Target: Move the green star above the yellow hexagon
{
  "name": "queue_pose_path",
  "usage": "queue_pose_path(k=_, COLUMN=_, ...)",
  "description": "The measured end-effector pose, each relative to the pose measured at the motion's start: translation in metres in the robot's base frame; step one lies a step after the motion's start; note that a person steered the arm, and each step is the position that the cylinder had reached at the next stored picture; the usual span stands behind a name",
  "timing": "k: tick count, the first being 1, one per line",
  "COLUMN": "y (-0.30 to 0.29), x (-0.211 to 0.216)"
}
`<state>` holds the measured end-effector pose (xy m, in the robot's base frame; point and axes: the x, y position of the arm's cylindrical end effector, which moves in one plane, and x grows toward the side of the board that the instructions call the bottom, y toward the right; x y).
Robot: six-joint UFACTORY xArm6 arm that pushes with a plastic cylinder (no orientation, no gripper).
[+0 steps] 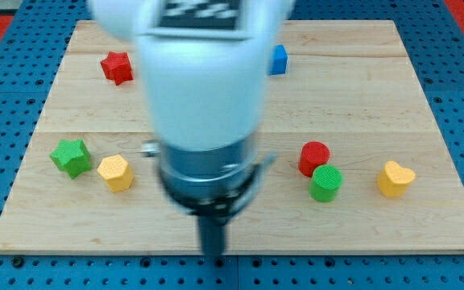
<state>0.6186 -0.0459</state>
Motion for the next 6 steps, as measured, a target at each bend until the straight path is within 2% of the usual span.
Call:
queue_pose_path(k=1, y=-0.098, x=-0.010)
queue_pose_path(k=2, y=-0.219, x=-0.027)
queue_pose_path(k=3, y=-0.211, x=-0.095)
queue_pose_path(k=5, y=-0.116, x=-0.145)
queue_pose_path(k=6, y=-0.203, x=-0.106)
